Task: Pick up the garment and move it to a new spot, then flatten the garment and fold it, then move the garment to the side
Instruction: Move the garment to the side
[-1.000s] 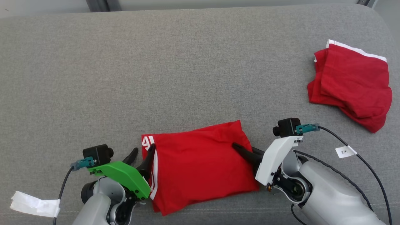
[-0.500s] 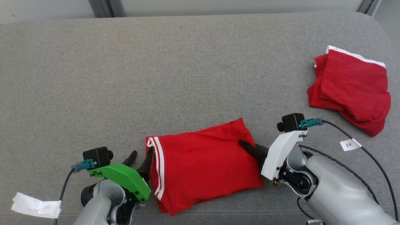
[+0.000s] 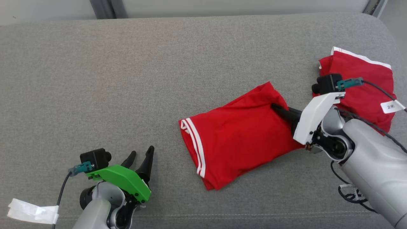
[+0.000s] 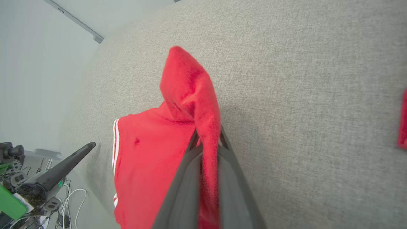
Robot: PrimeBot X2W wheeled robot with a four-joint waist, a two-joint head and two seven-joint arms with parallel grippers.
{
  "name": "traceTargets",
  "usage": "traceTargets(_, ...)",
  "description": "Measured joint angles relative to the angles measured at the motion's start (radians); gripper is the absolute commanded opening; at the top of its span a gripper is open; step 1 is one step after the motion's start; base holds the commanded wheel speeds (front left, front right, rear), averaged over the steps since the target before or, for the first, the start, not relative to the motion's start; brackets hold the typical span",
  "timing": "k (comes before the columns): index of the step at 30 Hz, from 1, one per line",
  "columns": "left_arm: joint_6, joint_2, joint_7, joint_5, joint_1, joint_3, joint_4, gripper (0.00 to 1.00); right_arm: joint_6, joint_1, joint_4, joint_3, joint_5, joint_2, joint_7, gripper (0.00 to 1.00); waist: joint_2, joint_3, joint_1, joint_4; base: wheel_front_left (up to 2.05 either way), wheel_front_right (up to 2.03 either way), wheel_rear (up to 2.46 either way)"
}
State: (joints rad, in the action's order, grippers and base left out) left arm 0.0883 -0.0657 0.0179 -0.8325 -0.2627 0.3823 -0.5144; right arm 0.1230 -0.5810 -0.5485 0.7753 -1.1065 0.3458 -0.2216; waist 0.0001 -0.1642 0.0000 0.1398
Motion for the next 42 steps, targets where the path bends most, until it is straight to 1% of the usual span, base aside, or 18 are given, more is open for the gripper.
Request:
traceTargets(4, -0.001, -0.004, 0.009, 0.000, 0.001, -0.012, 0.009, 1.00, 0.000, -0.056, -0.011, -0.006, 0.014, 0.035, -0.022, 0.00, 0.0000, -0.007, 0.0000, -0.005, 0.00, 0.00, 0.00)
traceTargets(11, -0.002, -0.005, 0.010, -0.001, 0.005, -0.016, 0.018, 1.00, 0.000, -0.136, -0.017, -0.038, 0.015, 0.070, -0.027, 0.00, 0.0000, -0.011, 0.0000, -0.019, 0.00, 0.00, 0.00)
traceTargets(13, -0.010, -0.006, 0.011, -0.003, 0.007, -0.018, 0.024, 1.00, 0.000, -0.150, -0.026, -0.050, 0.015, 0.080, -0.027, 0.00, 0.0000, -0.010, 0.0000, -0.025, 0.00, 0.00, 0.00)
traceTargets(18, -0.011, -0.005, 0.011, -0.009, 0.019, -0.017, 0.046, 1.00, -0.001, -0.159, -0.058, -0.081, 0.012, 0.111, -0.035, 0.00, 0.0000, -0.008, 0.0000, -0.042, 0.00, 0.00, 0.00)
traceTargets(21, -0.018, -0.004, 0.017, -0.009, 0.030, -0.016, 0.059, 1.00, -0.010, -0.172, -0.080, -0.099, 0.007, 0.120, -0.033, 0.00, 0.0000, -0.011, 0.0000, -0.054, 0.00, 0.00, 0.00)
traceTargets(27, -0.032, -0.003, 0.027, -0.004, 0.056, 0.000, 0.085, 1.00, -0.020, -0.187, -0.105, -0.142, -0.004, 0.131, 0.004, 0.00, 0.0000, -0.018, 0.0000, -0.077, 0.00, 0.00, 0.00)
traceTargets(29, -0.039, -0.004, 0.038, 0.008, 0.058, 0.006, 0.095, 1.00, -0.021, -0.190, -0.112, -0.153, -0.004, 0.137, 0.024, 0.00, 0.0000, -0.020, 0.0000, -0.082, 0.00, 0.00, 0.00)
traceTargets(31, -0.046, -0.006, 0.053, 0.044, 0.058, 0.010, 0.108, 1.00, -0.021, -0.191, -0.117, -0.166, -0.003, 0.147, 0.045, 0.00, 0.0000, -0.020, 0.0000, -0.084, 0.00, 0.00, 0.00)
traceTargets(35, -0.063, -0.028, 0.077, 0.069, 0.058, 0.011, 0.125, 1.00, -0.036, -0.198, -0.137, -0.185, -0.002, 0.151, 0.082, 0.00, 0.0000, -0.016, 0.0000, -0.089, 0.00, 0.00, 0.00)
traceTargets(37, -0.070, -0.037, 0.081, 0.097, 0.062, 0.012, 0.139, 1.00, -0.037, -0.197, -0.154, -0.194, -0.008, 0.151, 0.091, 0.00, 0.0000, -0.012, 0.0000, -0.092, 0.00, 0.00, 0.00)
traceTargets(39, -0.073, -0.039, 0.090, 0.098, 0.071, 0.012, 0.147, 1.00, -0.037, -0.197, -0.164, -0.200, -0.013, 0.150, 0.103, 0.00, 0.0000, -0.011, 0.0000, -0.095, 0.00, 0.00, 0.00)
traceTargets(42, -0.093, -0.043, 0.099, 0.098, 0.092, 0.005, 0.162, 1.00, -0.037, -0.194, -0.174, -0.217, -0.029, 0.145, 0.122, 0.00, 0.0000, -0.009, 0.0001, -0.099, 0.00, 0.00, 0.00)
